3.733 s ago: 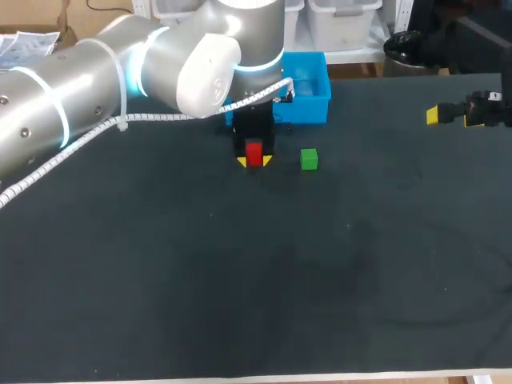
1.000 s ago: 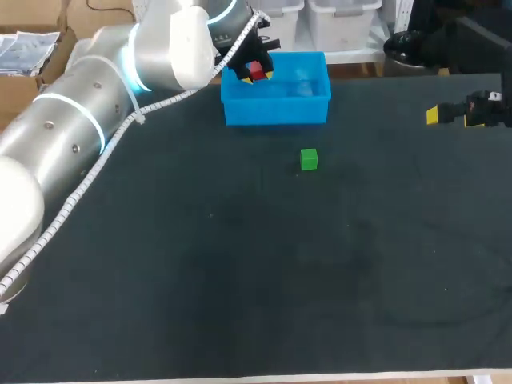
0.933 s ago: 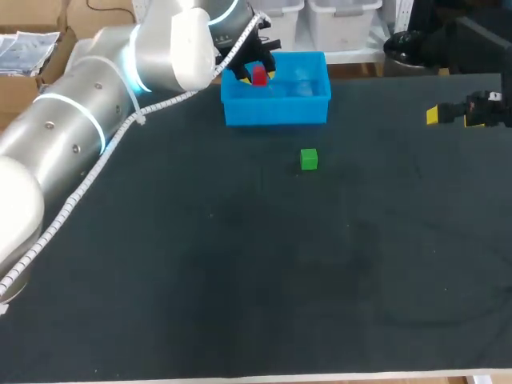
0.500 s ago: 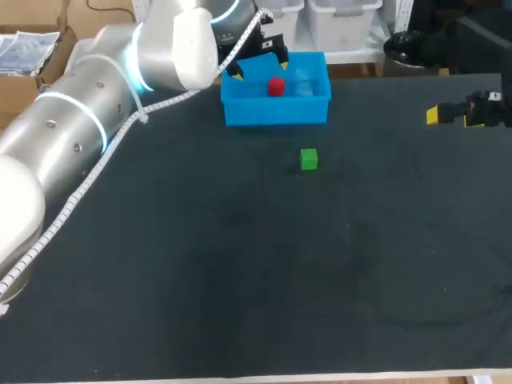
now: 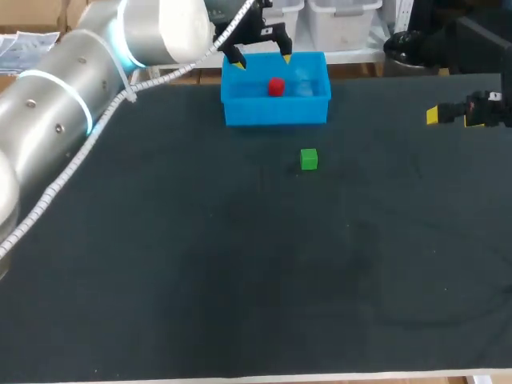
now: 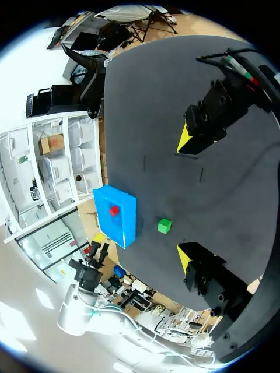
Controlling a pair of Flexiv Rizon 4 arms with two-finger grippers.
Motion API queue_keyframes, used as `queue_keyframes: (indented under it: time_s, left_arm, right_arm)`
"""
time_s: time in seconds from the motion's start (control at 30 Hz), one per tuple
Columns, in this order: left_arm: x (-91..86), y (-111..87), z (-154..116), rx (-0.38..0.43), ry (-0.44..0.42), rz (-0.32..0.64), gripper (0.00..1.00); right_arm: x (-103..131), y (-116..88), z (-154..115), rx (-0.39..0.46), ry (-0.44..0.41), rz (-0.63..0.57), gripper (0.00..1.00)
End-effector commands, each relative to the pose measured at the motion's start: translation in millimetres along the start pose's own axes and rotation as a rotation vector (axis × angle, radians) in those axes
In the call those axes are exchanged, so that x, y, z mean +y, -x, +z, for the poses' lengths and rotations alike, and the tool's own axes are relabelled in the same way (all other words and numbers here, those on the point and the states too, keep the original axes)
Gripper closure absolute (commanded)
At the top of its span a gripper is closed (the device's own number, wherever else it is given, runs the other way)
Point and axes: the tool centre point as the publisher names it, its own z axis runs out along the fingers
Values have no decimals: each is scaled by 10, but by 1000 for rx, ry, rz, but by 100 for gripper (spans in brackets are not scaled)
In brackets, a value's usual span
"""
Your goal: Use the left arm to pick the red cube and place it into the blue plastic box first, then use the right arm to grasp the green cube and put it into the same blue plastic box after the first action is fully finished.
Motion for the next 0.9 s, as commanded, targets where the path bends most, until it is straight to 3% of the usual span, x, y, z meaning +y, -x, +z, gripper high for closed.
queue_keyframes:
  time_s: [0.03,0.37,0.6,0.9]
  left_arm:
    - [4,-308,-238,-22,4,31,0]
    - [14,-879,-372,31,-10,79,0]
    - [91,-1167,-450,67,-2,88,0]
    - [91,-1167,-450,67,-2,88,0]
  right_arm:
    - [1,0,0,0,0,0,0]
    - [1,0,0,0,0,0,0]
    - [1,0,0,0,0,0,0]
    - [1,0,0,0,0,0,0]
